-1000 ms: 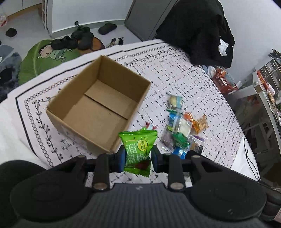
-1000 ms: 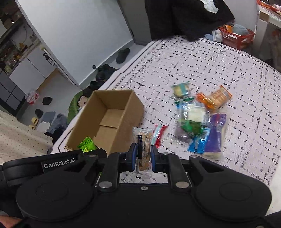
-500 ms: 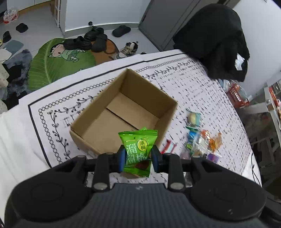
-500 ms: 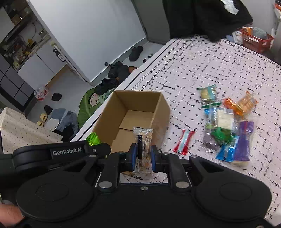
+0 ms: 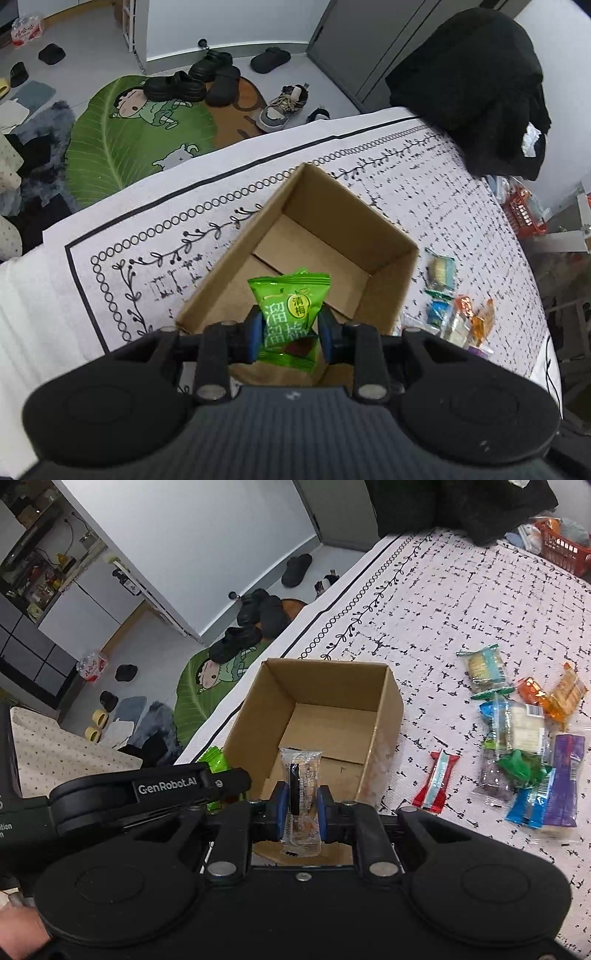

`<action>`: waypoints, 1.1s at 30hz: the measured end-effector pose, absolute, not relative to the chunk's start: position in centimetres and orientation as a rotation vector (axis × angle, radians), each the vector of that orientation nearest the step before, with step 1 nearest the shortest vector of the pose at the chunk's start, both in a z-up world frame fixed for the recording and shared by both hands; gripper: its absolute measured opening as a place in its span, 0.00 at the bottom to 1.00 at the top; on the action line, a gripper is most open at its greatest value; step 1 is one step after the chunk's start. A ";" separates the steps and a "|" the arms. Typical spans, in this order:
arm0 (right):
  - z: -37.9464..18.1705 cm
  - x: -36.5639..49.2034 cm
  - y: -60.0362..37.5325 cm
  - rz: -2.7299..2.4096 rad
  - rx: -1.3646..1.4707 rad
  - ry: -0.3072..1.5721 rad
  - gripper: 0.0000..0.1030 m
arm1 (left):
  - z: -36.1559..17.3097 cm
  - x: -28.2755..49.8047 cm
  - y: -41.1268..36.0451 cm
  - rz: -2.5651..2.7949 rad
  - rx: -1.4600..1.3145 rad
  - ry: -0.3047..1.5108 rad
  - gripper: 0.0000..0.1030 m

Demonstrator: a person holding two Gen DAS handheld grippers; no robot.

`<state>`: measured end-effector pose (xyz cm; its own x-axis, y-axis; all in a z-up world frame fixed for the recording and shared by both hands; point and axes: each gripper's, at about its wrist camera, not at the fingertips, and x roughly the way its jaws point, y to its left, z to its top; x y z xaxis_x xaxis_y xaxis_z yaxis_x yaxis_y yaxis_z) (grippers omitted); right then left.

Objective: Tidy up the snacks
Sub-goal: 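Carry both snacks over the cardboard box and open both tools to drop them, then grasp the green wrapped snack with the left tool while the right tool grasps the purple bag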

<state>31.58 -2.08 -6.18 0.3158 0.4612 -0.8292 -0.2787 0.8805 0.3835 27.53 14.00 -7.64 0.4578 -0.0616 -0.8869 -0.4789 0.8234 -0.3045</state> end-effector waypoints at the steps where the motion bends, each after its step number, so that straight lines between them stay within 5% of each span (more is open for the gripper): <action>1: -6.3 31.7 -1.9 0.489 0.183 1.155 0.16 | -7.7 27.7 14.3 0.282 -0.569 1.079 0.29; 9: -7.2 32.9 -1.0 0.487 0.216 1.176 0.24 | -8.3 28.4 16.1 0.314 -0.586 1.098 0.39; 14: -7.4 32.9 -1.4 0.475 0.215 1.174 0.45 | -8.3 28.4 16.6 0.330 -0.581 1.107 0.62; 23: -6.6 31.4 -4.4 0.416 0.158 1.112 0.77 | -7.4 27.1 15.5 0.338 -0.555 1.094 0.82; 29: -5.8 30.3 -6.8 0.393 0.147 1.075 0.84 | -6.6 26.3 13.7 0.309 -0.539 1.072 1.00; 33: -5.4 29.6 -8.4 0.385 0.147 1.051 0.88 | -6.0 26.0 12.1 0.269 -0.528 1.062 1.00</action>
<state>29.62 -8.35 -5.36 0.4378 0.3774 -0.8160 -0.2390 0.9238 0.2990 25.97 12.09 -6.00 0.4705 -0.0398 -0.8815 -0.4552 0.8449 -0.2810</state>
